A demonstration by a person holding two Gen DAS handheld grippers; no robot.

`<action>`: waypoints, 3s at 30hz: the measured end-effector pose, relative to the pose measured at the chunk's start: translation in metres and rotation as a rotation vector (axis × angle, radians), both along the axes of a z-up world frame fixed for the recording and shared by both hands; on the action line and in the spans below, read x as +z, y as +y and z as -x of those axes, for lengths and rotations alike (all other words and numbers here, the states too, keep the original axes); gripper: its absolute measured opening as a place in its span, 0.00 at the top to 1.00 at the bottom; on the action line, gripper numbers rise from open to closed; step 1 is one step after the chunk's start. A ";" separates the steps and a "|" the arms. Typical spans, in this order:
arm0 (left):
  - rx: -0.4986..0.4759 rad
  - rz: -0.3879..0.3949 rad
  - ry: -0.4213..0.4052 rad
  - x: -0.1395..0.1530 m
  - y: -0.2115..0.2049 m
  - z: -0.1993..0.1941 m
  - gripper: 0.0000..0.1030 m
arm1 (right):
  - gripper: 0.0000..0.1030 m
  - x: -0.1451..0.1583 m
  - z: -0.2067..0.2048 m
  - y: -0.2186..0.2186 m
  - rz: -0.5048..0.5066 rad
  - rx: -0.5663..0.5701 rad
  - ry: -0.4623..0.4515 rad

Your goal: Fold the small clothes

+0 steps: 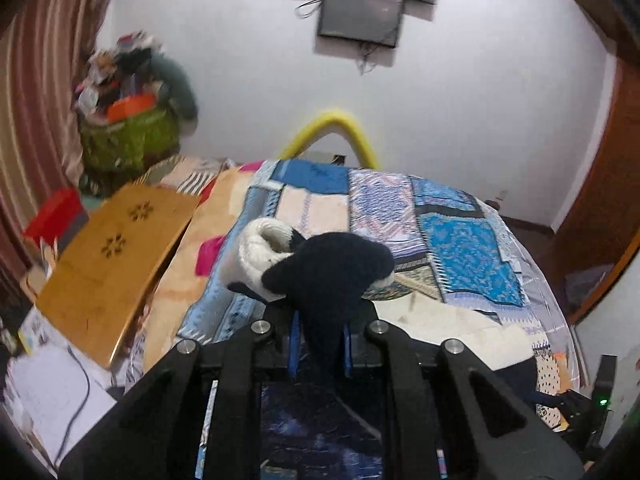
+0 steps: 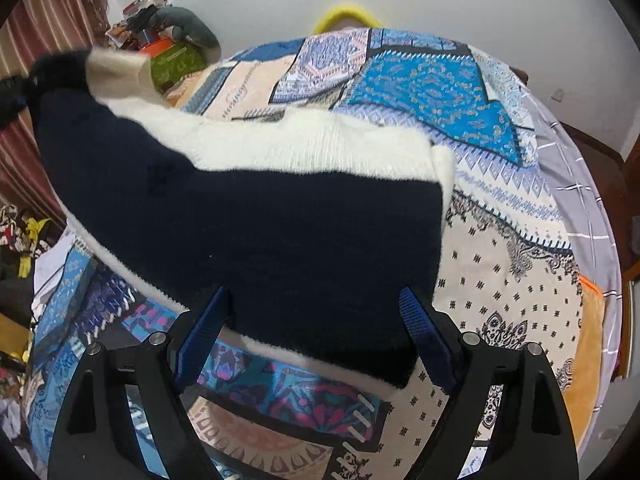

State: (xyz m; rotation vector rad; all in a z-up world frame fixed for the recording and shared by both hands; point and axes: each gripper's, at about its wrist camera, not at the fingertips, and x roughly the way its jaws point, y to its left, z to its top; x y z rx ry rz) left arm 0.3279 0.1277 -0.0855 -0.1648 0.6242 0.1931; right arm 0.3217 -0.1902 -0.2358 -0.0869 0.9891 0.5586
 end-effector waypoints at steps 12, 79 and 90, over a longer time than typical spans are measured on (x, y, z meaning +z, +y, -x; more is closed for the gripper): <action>-0.312 -0.122 -0.047 0.034 -0.178 -0.039 0.86 | 0.17 -0.007 -0.001 -0.007 -0.037 0.015 0.013; -0.448 0.433 0.537 -0.144 -0.112 -0.092 0.13 | 0.12 -0.059 -0.079 -0.073 -0.501 -0.155 0.484; -0.507 0.400 0.432 -0.116 -0.113 -0.076 0.46 | 0.58 -0.015 -0.052 -0.057 -0.438 -0.105 0.351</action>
